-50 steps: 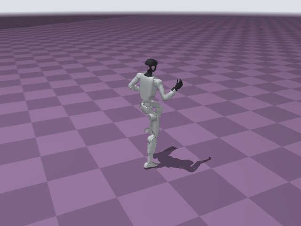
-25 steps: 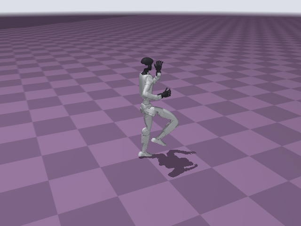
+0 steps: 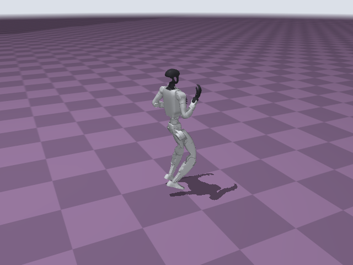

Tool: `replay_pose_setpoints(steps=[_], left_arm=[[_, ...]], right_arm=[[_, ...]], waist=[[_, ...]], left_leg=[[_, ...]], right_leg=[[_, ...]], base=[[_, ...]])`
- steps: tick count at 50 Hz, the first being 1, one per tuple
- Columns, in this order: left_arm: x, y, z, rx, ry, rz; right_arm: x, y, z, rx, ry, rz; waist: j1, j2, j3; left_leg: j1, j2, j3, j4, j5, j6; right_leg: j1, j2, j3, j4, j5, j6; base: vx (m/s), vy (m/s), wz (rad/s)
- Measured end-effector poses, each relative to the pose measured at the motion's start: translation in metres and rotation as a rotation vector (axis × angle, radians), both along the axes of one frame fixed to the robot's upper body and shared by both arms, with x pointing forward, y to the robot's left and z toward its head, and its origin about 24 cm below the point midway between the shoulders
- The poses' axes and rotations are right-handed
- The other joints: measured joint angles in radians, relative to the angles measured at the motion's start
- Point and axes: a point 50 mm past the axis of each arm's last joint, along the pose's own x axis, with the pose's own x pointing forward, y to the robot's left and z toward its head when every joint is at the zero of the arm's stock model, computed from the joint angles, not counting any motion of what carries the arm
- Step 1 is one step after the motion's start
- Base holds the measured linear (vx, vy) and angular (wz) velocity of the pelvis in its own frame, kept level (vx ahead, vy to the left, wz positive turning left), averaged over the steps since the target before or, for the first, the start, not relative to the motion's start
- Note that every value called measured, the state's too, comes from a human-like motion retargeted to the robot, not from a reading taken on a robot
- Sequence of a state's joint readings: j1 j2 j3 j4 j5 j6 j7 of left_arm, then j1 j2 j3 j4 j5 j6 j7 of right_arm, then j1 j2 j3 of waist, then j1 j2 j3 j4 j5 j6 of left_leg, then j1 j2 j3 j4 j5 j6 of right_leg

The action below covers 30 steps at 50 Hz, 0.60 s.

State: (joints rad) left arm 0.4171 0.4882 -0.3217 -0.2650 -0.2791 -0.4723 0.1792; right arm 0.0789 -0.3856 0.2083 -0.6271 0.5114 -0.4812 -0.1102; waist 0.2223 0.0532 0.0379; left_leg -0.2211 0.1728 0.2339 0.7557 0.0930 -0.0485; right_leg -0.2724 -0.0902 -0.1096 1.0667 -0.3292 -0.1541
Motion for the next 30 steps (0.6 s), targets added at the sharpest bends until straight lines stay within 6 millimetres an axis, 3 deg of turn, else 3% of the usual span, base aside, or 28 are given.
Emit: replay_pose_setpoints(steps=[2,3,5,6,8,10,13,14,15,17,20,21,22,23,25,26,27,28,30], left_arm=[[0.039,-0.011,0.024,0.073,-0.194,0.059],[0.061,-0.020,0.041,0.095,-0.310,0.087],[0.101,-0.041,0.087,0.050,-0.533,0.129],[0.112,-0.050,0.118,-0.003,-0.649,0.127],[0.109,-0.061,0.181,-0.099,-0.901,0.106],[0.077,-0.059,0.215,-0.156,-1.131,0.123],[0.032,-0.048,0.197,-0.223,-1.159,0.152],[0.028,-0.046,0.185,-0.223,-1.089,0.129],[0.025,-0.044,0.170,-0.218,-1.000,0.097],[0.031,-0.040,0.135,-0.169,-0.766,0.012],[0.038,-0.028,0.079,-0.145,-0.438,-0.012],[0.038,-0.023,0.061,-0.153,-0.334,0.007],[0.035,-0.016,0.043,-0.152,-0.236,0.031],[0.031,-0.007,0.027,-0.131,-0.149,0.060],[0.016,0.018,0.005,-0.039,-0.027,0.124],[0.008,0.030,-0.002,-0.002,0.017,0.145],[0.001,0.041,-0.008,0.016,0.062,0.159],[-0.004,0.048,-0.013,-0.005,0.107,0.160],[-0.011,0.048,-0.019,-0.094,0.183,0.171]], right_arm=[[0.009,-0.002,-0.034,-0.073,0.171,-0.046],[0.013,-0.005,-0.050,-0.106,0.242,-0.086],[0.018,-0.015,-0.086,-0.135,0.415,-0.194],[0.016,-0.024,-0.102,-0.115,0.505,-0.232],[0.000,-0.044,-0.116,-0.099,0.611,-0.266],[-0.027,-0.059,-0.105,-0.183,0.606,-0.231],[-0.054,-0.064,-0.088,-0.393,0.606,-0.153],[-0.056,-0.066,-0.089,-0.431,0.618,-0.146],[-0.056,-0.068,-0.092,-0.459,0.633,-0.147],[-0.045,-0.072,-0.106,-0.462,0.669,-0.208],[-0.006,-0.078,-0.123,-0.406,0.678,-0.334],[0.010,-0.079,-0.123,-0.377,0.662,-0.375],[0.026,-0.079,-0.120,-0.346,0.635,-0.413],[0.043,-0.076,-0.112,-0.312,0.586,-0.447],[0.072,-0.061,-0.075,-0.253,0.401,-0.485],[0.082,-0.050,-0.044,-0.195,0.271,-0.460],[0.085,-0.040,-0.012,-0.129,0.145,-0.418],[0.082,-0.031,0.020,-0.049,0.024,-0.349],[0.059,-0.020,0.063,0.084,-0.172,-0.227]], waist=[[-0.062,0.044,0.025],[-0.097,0.060,0.045],[-0.181,0.060,0.103],[-0.243,0.046,0.141],[-0.340,0.046,0.170],[-0.355,0.101,0.093],[-0.323,0.137,-0.038],[-0.328,0.125,-0.057],[-0.335,0.105,-0.071],[-0.320,0.031,-0.073],[-0.237,-0.040,-0.015],[-0.198,-0.067,0.002],[-0.159,-0.091,0.015],[-0.119,-0.111,0.020],[-0.037,-0.132,0.063],[0.004,-0.120,0.113],[0.039,-0.103,0.160],[0.064,-0.075,0.201],[0.070,-0.036,0.196]], left_leg=[[0.203,0.029,-0.015,-0.311,-0.068,-0.047],[0.269,0.038,-0.018,-0.426,-0.181,-0.062],[0.313,0.025,-0.024,-0.535,-0.368,-0.018],[0.272,0.012,-0.065,-0.470,-0.412,0.028],[0.170,0.010,-0.134,-0.340,-0.425,0.049],[0.150,0.038,-0.108,-0.430,-0.273,-0.001],[0.263,0.029,-0.004,-0.733,0.142,-0.089],[0.245,0.006,-0.030,-0.696,0.176,-0.089],[0.209,-0.023,-0.074,-0.617,0.169,-0.075],[0.022,-0.090,-0.083,-0.170,-0.008,0.024],[-0.276,-0.056,0.050,0.565,-0.243,0.169],[-0.395,-0.054,0.071,0.762,-0.284,0.189],[-0.525,-0.055,0.083,0.946,-0.313,0.192],[-0.680,-0.060,0.074,1.104,-0.315,0.163],[-0.924,-0.056,0.039,1.340,-0.318,0.072],[-0.952,-0.035,0.018,1.401,-0.347,0.051],[-0.958,-0.013,-0.002,1.443,-0.380,0.050],[-0.918,0.010,-0.022,1.448,-0.425,0.085],[-0.849,0.008,-0.057,1.357,-0.401,0.098]], right_leg=[[-0.316,0.018,-0.047,0.568,-0.145,-0.011],[-0.483,0.022,-0.064,0.802,-0.186,0.012],[-0.800,0.001,-0.061,1.137,-0.211,0.084],[-0.887,-0.054,-0.049,1.205,-0.220,0.089],[-0.983,-0.171,-0.064,1.242,-0.241,0.043],[-0.969,-0.193,-0.133,1.121,-0.216,-0.010],[-0.743,-0.064,-0.170,0.746,0.003,0.038],[-0.627,-0.045,-0.161,0.590,0.084,0.066],[-0.500,-0.033,-0.145,0.425,0.164,0.096],[-0.243,-0.026,-0.062,0.080,0.297,0.158],[0.165,-0.024,0.062,-0.481,0.552,0.233],[0.269,-0.039,0.115,-0.641,0.593,0.242],[0.352,-0.053,0.163,-0.770,0.578,0.240],[0.392,-0.064,0.199,-0.835,0.450,0.213],[0.460,-0.085,0.228,-0.907,0.121,0.156],[0.503,-0.087,0.244,-0.924,0.030,0.134],[0.539,-0.084,0.261,-0.930,-0.040,0.115],[0.561,-0.068,0.281,-0.911,-0.066,0.101],[0.551,-0.028,0.271,-0.881,-0.034,0.097]], base=[[-0.08,0.11,-0.30],[-0.17,0.11,0.20],[-0.25,0.10,0.99],[-0.27,0.08,1.86],[-0.18,0.09,1.59],[0.09,0.07,-0.31],[0.20,-0.04,-0.63],[0.10,-0.08,0.79],[0.04,-0.07,1.28],[-0.01,-0.04,1.30],[0.01,0.00,0.53],[0.00,0.00,0.00],[-0.06,-0.06,-0.32],[-0.10,-0.05,-0.64],[-0.12,-0.03,-1.23],[-0.12,-0.01,-1.64],[-0.12,0.00,-1.58],[-0.08,0.01,-0.93],[0.05,0.02,0.36]])
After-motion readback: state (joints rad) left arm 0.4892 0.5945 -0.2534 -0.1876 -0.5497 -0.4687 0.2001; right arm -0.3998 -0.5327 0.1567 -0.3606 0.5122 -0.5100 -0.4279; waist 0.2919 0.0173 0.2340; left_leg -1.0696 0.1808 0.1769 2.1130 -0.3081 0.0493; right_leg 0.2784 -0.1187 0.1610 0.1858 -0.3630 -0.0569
